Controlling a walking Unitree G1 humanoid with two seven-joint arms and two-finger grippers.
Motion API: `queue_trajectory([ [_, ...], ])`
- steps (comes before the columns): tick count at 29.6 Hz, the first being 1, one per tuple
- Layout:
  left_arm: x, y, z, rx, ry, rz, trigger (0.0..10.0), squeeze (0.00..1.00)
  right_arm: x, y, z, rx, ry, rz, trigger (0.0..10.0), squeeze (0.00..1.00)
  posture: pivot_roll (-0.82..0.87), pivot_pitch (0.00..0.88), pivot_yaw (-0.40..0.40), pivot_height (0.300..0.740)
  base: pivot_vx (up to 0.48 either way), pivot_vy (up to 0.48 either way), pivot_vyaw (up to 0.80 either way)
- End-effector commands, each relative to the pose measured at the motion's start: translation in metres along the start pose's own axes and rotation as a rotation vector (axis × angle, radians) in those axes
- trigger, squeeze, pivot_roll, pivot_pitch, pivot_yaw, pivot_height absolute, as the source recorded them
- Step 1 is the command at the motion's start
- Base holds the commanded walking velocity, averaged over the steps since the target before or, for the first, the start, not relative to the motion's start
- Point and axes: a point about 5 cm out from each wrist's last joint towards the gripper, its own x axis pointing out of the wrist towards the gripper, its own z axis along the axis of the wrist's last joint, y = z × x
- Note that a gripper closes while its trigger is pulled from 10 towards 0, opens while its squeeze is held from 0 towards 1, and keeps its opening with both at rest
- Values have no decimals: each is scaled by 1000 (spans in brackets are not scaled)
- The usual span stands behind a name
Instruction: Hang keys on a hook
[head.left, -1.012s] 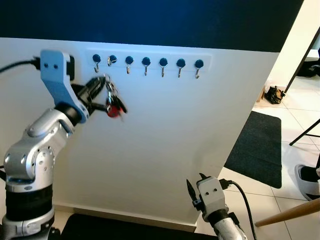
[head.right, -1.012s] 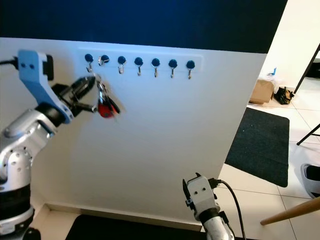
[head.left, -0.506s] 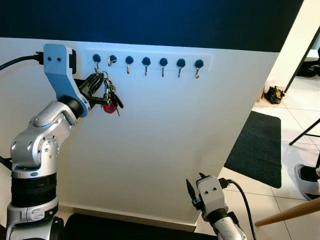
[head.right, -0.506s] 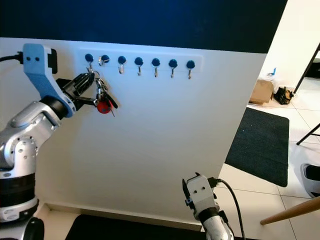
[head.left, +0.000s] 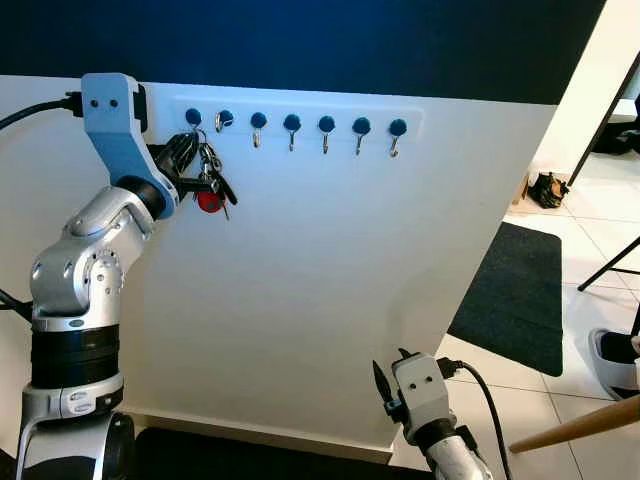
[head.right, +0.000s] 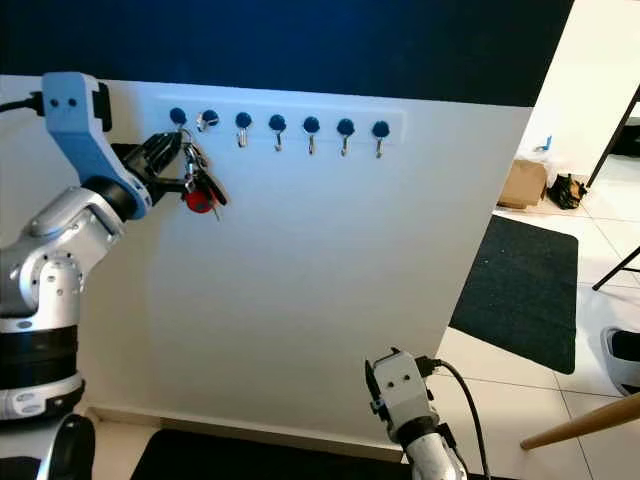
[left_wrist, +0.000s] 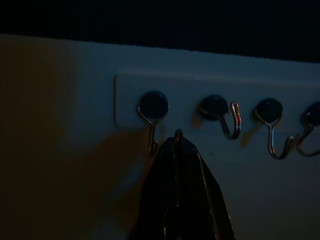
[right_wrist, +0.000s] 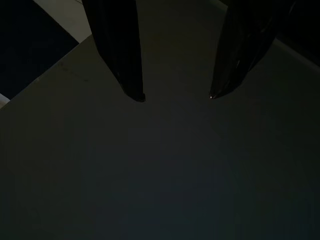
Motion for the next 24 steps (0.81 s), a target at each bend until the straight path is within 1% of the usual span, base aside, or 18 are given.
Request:
queue_trajectory([
  [1,2,0,4,1,-29,14,10000,0,-4,1,-2,7,16,-2,10000,0,54,124,35,740,0,0,0],
  [2,2,0,4,1,-29,14,10000,0,-4,1,-2,7,16,-2,10000,0,54,124,35,740,0,0,0],
  [4,3,4,-1,-17,-21,50,10000,0,-4,1,-2,7,16,-3,10000,0,52,124,35,740,0,0,0],
  [8,3,4,-1,-27,-21,58,10000,0,-4,1,-2,7,13,-3,10000,0,53,124,34,740,0,0,0],
  [9,4,5,-2,-33,-22,57,10000,0,-4,1,0,9,6,-2,10000,0,53,124,34,740,0,0,0],
  [11,4,5,-2,-42,-20,55,10000,0,-2,2,10,25,-47,11,10000,0,53,124,34,740,0,0,0],
  [12,4,5,-2,-42,-20,55,10000,0,-2,2,10,25,-47,11,10000,0,53,124,34,740,0,0,0],
  [13,3,6,-2,-45,-19,57,10000,0,-2,3,17,42,-79,29,10000,0,54,125,35,740,0,0,0],
  [14,3,8,-3,-56,-17,62,10000,0,1,7,37,74,-158,86,10000,0,50,126,36,740,0,0,0],
  [15,3,8,-3,-56,-17,62,10000,0,1,7,37,74,-158,86,10000,0,50,126,36,740,0,0,0],
  [18,4,8,-3,-69,-19,63,10000,0,6,11,60,91,-239,137,10000,0,49,124,36,740,0,0,0],
  [20,4,8,-3,-78,-21,62,10000,0,8,11,68,92,-264,152,10000,0,48,124,36,740,0,0,0],
  [22,5,6,-4,-95,-21,53,10000,0,11,16,79,123,-289,195,10000,0,47,123,35,740,0,0,0],
  [24,5,6,-4,-99,-21,52,10000,0,11,16,80,128,-291,203,10000,0,47,123,35,740,0,0,0],
])
